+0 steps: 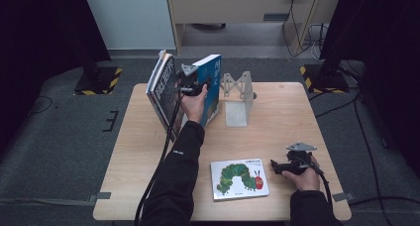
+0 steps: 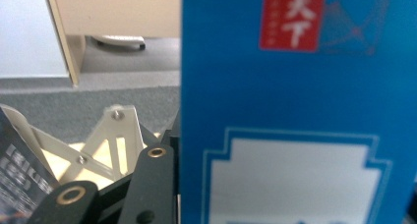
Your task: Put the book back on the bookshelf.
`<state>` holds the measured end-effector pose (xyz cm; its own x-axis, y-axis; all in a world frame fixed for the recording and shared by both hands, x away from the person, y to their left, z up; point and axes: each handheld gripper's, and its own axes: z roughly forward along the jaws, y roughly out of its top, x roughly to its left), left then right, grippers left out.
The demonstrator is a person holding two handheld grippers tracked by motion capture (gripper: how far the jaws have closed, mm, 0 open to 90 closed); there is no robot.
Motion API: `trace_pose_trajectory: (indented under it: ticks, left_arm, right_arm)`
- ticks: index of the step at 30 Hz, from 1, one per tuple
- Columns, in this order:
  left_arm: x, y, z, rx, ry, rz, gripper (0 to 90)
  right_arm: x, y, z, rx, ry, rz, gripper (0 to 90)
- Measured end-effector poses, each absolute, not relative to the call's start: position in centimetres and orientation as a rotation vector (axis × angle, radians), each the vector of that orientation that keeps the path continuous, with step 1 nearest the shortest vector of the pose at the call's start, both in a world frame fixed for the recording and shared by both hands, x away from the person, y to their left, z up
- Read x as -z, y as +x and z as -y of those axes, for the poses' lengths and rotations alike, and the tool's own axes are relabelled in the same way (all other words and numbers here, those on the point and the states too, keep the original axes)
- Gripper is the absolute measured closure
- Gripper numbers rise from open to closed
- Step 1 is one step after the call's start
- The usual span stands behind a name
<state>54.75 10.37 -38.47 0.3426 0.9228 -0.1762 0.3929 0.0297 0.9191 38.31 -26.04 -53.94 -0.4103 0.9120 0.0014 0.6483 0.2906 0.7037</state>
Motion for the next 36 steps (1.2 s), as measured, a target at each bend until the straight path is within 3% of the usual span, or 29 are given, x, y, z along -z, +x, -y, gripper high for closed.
trace_pose_trajectory:
  ticks: [24,36]
  left_arm:
    - [39.5,49.2,-10.4,-0.687,1.686,-1.141,58.5]
    - [40.7,47.2,-10.0,-0.669,1.654,-1.139,58.4]
  right_arm:
    - [53.9,38.3,26.0,-0.892,1.397,-2.167,0.5]
    - [53.9,38.3,26.0,-0.892,1.401,-2.165,0.5]
